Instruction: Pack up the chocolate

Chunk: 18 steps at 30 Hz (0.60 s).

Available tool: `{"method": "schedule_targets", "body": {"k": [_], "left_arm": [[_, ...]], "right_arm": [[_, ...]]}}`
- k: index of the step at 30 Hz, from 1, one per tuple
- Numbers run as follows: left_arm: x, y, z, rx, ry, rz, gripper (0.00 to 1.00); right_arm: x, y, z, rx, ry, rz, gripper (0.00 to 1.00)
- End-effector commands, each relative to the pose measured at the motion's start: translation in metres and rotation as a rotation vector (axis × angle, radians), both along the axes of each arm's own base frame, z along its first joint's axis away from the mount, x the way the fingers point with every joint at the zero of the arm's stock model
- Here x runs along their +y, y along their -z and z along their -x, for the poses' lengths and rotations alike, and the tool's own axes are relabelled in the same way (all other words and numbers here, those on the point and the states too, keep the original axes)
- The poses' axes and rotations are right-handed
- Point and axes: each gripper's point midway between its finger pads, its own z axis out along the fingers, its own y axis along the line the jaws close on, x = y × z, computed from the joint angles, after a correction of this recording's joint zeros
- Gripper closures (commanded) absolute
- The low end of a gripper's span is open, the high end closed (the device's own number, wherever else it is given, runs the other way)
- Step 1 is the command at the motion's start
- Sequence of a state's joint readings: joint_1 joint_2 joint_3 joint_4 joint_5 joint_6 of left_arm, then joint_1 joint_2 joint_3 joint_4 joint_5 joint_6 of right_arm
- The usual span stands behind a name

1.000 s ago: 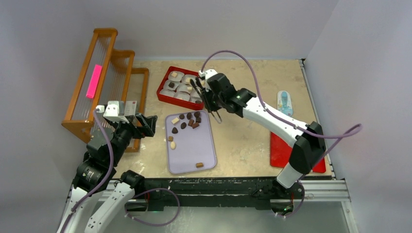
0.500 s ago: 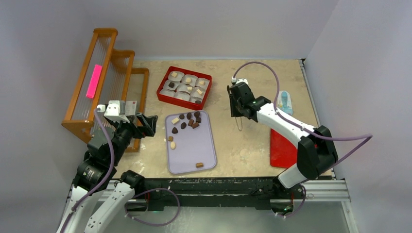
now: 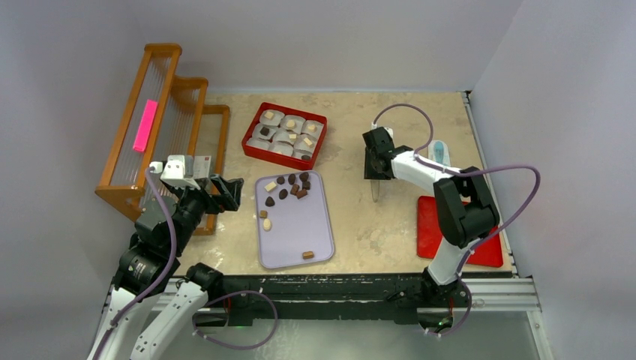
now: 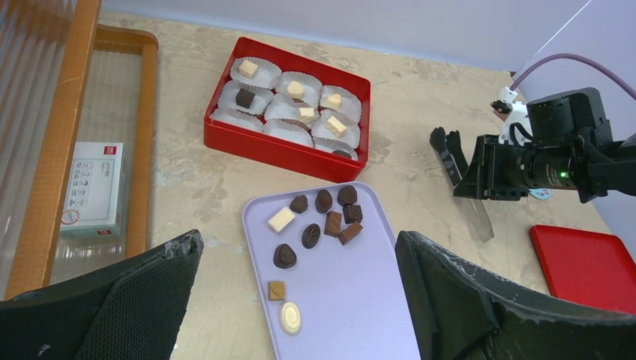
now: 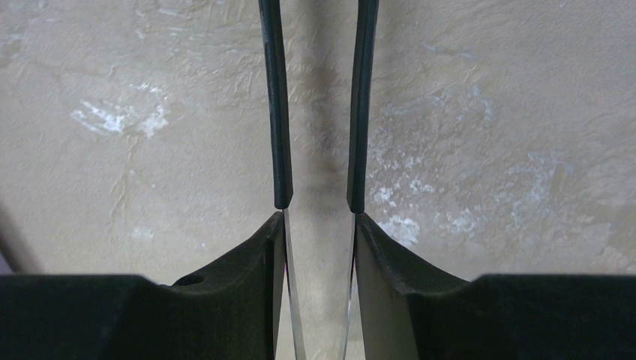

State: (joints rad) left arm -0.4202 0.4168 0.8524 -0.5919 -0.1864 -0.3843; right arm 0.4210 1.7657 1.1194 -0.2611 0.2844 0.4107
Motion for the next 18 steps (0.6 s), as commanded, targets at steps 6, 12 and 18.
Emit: {"method": "schedule_targets", "body": {"k": [6,12,18], "left_arm": [[-0.002,-0.007,-0.003,-0.026,0.003,0.019,0.00],[-0.002,-0.006,-0.003,-0.024,0.001,0.018,0.00],[-0.003,-0.006,-0.003,-0.023,0.003,0.018,0.00]], "right_arm": [[0.006,-0.003,-0.026,-0.057,0.021,-0.063,0.56],[0.004,-0.007,-0.026,-0.062,0.024,-0.067,0.43],[0.000,-0.026,-0.017,-0.069,0.042,-0.074,0.31]]}}
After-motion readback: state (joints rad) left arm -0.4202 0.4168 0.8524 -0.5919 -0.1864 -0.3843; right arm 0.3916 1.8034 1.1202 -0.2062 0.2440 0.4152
